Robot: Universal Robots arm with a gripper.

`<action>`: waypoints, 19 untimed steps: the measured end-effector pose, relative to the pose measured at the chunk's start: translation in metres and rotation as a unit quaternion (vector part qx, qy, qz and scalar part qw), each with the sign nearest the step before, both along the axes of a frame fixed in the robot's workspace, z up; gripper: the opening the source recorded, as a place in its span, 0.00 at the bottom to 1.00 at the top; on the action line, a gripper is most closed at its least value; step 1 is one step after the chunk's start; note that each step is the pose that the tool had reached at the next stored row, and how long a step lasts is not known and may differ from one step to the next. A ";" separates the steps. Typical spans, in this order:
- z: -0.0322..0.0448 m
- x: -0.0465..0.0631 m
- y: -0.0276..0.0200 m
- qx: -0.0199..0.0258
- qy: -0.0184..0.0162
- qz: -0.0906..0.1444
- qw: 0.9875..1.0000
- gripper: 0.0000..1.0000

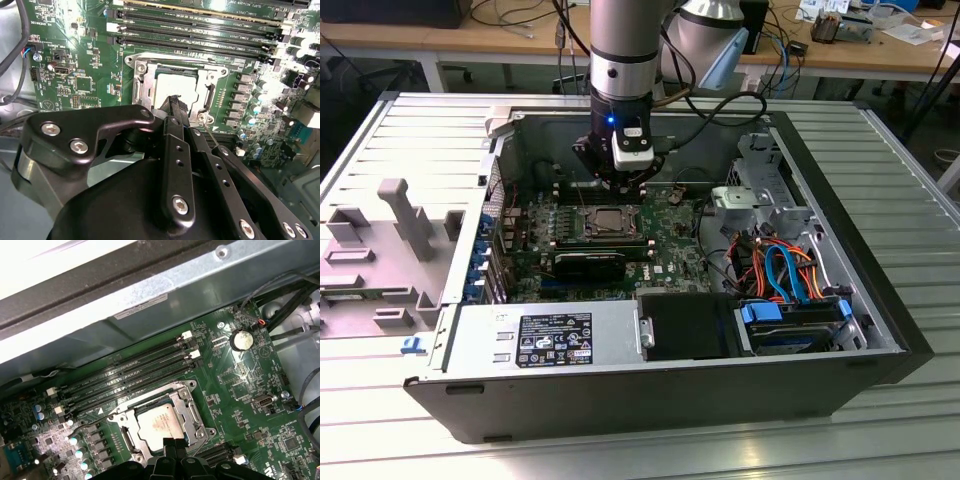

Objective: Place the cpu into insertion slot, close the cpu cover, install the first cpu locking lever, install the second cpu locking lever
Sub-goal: 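Install the first cpu locking lever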

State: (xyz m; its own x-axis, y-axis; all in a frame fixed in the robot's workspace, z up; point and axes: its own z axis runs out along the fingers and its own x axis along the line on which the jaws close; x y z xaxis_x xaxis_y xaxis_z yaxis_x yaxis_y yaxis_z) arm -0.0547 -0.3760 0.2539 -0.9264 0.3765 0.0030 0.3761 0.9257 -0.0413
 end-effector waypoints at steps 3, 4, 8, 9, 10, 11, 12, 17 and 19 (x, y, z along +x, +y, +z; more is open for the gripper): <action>0.0000 0.000 0.0000 0.000 0.000 0.003 1.000 0.11; 0.0000 0.000 0.0000 0.000 0.000 0.004 1.000 0.11; 0.0000 0.000 0.0000 0.000 0.000 0.008 1.000 0.11; 0.0000 0.000 0.0000 0.000 0.000 0.009 1.000 0.11; 0.0000 0.000 0.0000 0.000 0.000 0.010 1.000 0.11; 0.0000 0.000 0.0000 0.000 0.000 0.010 1.000 0.11; 0.0000 0.000 0.0000 0.000 0.000 0.011 1.000 0.11; 0.0000 0.000 0.0000 0.000 0.000 0.015 1.000 0.11; 0.0000 0.000 0.0000 0.000 0.000 0.017 1.000 0.11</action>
State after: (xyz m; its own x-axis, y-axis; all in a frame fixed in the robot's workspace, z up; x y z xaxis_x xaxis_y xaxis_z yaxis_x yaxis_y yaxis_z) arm -0.0547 -0.3760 0.2539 -0.9386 0.3451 0.0031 0.3447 0.9378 -0.0413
